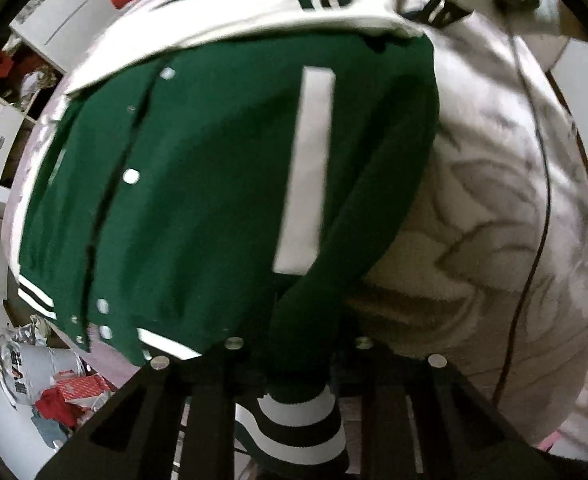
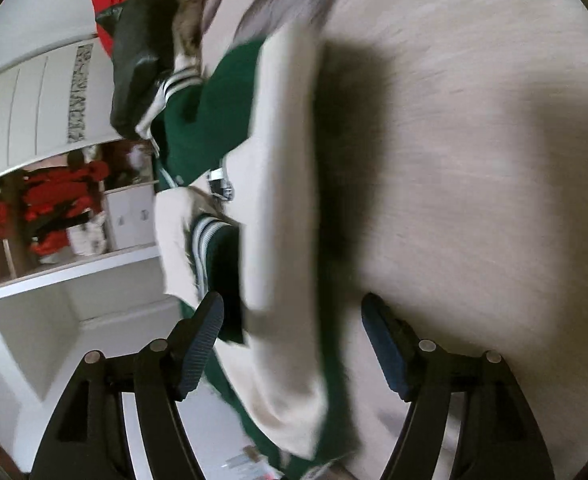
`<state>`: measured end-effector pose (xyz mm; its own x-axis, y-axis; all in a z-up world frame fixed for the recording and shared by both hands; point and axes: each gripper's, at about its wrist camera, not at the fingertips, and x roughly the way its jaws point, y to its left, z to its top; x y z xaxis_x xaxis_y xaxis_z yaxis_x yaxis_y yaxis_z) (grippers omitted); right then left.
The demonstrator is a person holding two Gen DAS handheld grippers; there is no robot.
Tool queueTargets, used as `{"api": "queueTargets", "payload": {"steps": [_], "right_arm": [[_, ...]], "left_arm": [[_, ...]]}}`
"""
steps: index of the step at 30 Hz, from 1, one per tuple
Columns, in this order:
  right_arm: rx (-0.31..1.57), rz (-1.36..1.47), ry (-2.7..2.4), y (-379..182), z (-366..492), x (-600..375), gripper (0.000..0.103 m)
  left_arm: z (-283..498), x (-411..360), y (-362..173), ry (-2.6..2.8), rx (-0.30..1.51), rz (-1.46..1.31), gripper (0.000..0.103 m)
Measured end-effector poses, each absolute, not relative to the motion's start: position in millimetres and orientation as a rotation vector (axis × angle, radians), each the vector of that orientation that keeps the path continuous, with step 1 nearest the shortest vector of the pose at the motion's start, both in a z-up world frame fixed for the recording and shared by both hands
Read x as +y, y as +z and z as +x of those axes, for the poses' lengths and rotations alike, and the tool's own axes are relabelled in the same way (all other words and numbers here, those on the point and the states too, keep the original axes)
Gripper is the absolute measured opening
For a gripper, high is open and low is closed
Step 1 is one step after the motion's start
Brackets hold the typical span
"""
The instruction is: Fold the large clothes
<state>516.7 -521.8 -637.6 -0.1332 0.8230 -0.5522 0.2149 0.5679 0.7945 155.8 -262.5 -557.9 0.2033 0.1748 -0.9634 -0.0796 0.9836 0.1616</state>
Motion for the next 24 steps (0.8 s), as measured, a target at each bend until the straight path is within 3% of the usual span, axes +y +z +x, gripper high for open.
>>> {"api": "queueTargets", "payload": {"steps": [1, 3, 5, 10, 18, 24], "right_arm": [[1.671, 0.874, 0.647, -639.5, 518.5, -515.6, 0.071], [1.685, 0.825, 0.586, -633.8, 518.3, -504.3, 0.019], [1.682, 0.790, 0.541, -618.9, 514.9, -495.4, 0.013], [1.635, 0.631, 0.529, -539.4, 515.1, -456.9, 0.010], [1.574, 0.377, 0.564, -398.5, 534.1, -306.3, 0.010], [1.579, 0.169, 0.520, -361.3, 547.1, -131.2, 0.009]], "left_arm": [[156.2, -259.6, -552.3, 0.176, 1.344, 0.078, 0.016], [159.2, -257.8, -535.7, 0.182, 1.317, 0.070, 0.016], [169.9, -247.9, -513.4, 0.197, 1.287, 0.055, 0.016], [159.7, -235.5, -473.1, 0.240, 1.214, -0.017, 0.016], [141.4, -98.3, -419.8, 0.306, 1.128, -0.285, 0.016], [128.9, 23.5, -422.3, 0.354, 1.096, -0.471, 0.015]]}}
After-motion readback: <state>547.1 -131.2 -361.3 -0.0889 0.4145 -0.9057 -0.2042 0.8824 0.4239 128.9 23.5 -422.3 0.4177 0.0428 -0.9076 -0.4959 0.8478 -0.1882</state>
